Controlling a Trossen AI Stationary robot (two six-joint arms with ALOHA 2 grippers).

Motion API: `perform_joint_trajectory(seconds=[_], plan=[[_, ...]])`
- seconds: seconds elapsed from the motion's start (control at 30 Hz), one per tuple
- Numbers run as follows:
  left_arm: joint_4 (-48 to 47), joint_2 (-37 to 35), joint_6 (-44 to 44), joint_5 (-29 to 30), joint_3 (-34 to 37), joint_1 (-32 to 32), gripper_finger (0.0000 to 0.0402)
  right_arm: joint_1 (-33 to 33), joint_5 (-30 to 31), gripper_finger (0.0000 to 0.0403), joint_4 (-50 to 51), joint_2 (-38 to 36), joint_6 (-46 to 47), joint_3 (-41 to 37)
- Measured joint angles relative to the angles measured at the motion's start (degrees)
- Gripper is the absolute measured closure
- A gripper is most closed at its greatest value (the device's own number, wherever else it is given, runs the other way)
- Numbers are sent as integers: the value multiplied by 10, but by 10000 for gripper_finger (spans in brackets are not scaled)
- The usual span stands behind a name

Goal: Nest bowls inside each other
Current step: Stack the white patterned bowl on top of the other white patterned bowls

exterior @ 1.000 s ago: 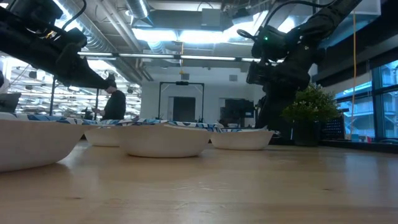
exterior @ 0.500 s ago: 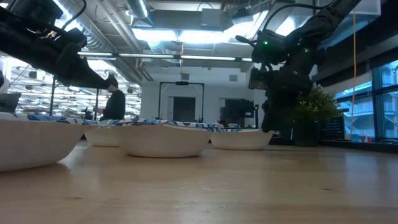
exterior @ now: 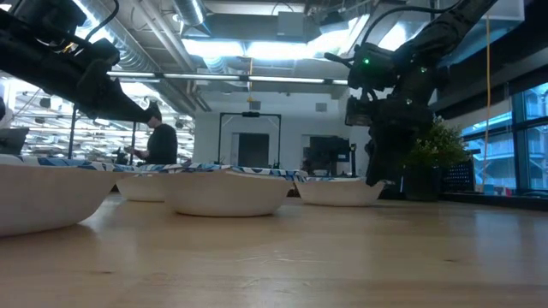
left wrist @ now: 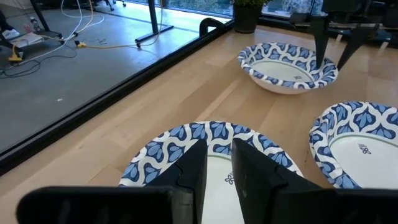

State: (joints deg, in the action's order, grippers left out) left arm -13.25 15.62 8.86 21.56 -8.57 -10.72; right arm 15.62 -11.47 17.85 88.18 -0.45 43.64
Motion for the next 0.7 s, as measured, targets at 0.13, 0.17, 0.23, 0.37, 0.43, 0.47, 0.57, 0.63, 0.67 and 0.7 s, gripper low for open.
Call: perform_joint_trajectory(seconds=[0.13, 0.17, 0.23, 0.37, 0.43, 0.47, 0.57, 0.63, 0.67, 0.7], plan=[[0, 0, 0, 0, 0, 0, 333, 0, 9, 261, -1, 0, 0, 0], [0, 0, 0, 0, 0, 0, 333, 0, 9, 267, -1, 0, 0, 0], [0, 0, 0, 0, 0, 0, 333, 0, 9, 282, -1, 0, 0, 0], [0, 0, 0, 0, 0, 0, 333, 0, 9, 316, -1, 0, 0, 0], [0, 0, 0, 0, 0, 0, 333, 0, 10, 331, -1, -1, 0, 0], [0, 0, 0, 0, 0, 0, 333, 0, 10, 338, -1, -1, 0, 0], [0, 0, 0, 0, 0, 0, 333, 0, 11, 351, -1, -1, 0, 0], [0, 0, 0, 0, 0, 0, 333, 0, 11, 353, -2, -1, 0, 0], [0, 0, 0, 0, 0, 0, 333, 0, 11, 353, -4, -1, 0, 0], [0, 0, 0, 0, 0, 0, 333, 0, 11, 353, -6, -1, 0, 0]])
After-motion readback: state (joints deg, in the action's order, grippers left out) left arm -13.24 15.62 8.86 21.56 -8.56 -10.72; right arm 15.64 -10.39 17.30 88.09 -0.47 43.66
